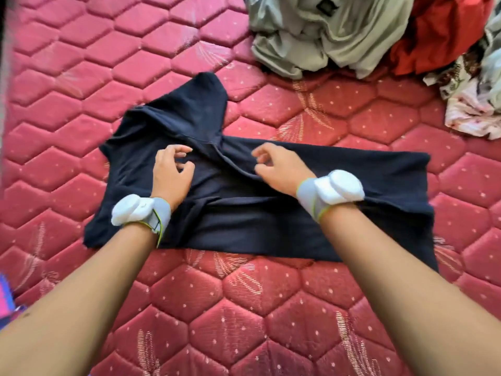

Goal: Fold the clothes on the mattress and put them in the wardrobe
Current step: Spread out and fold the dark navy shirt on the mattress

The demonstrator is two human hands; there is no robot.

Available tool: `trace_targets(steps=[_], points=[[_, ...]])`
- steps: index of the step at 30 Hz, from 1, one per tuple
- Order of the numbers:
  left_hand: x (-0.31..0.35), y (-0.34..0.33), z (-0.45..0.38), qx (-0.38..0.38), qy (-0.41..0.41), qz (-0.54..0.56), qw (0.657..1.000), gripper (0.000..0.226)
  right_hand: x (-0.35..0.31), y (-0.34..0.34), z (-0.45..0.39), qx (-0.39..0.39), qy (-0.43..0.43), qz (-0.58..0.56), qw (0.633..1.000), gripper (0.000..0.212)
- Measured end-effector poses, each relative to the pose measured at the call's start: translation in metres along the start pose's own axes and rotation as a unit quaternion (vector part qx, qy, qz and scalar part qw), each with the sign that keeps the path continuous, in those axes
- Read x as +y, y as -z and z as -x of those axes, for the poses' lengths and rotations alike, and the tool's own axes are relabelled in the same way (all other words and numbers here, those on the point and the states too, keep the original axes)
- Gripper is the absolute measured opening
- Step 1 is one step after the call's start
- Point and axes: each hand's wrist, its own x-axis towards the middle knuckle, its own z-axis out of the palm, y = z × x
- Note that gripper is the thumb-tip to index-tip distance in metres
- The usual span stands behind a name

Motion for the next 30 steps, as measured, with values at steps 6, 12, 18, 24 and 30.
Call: trace_targets(steps=[6, 12, 18, 24, 30], points=[[-0.029, 0.022, -0.031, -0.061, 0.127, 0.167, 0.976, 0.022, -0.052, -0.059, -0.090, 0.098, -0.048, -0.194, 0.975, 0.057], [-0.041, 0.067, -0.069, -0.249, 0.326, 0.417, 0.811, 0.054, -0.084, -0.072, -0.121, 0.171, 0.063, -0.316, 0.931, 0.048], [-0.073, 0.097, -0.087, -0.309, 0.333, 0.545, 0.705, 0.103, -0.071, -0.132, -0.047, 0.038, 0.516, 0.272, 0.812, 0.038], [-0.074, 0.107, -0.095, -0.321, 0.306, 0.423, 0.790, 0.060, -0.051, -0.145, -0.028, 0.076, 0.369, 0.367, 0.851, 0.049], [-0.092, 0.105, -0.105, -0.115, 0.183, 0.326, 0.920, 0.010, -0.076, -0.153, -0.027, 0.020, 0.377, 0.324, 0.867, 0.034]])
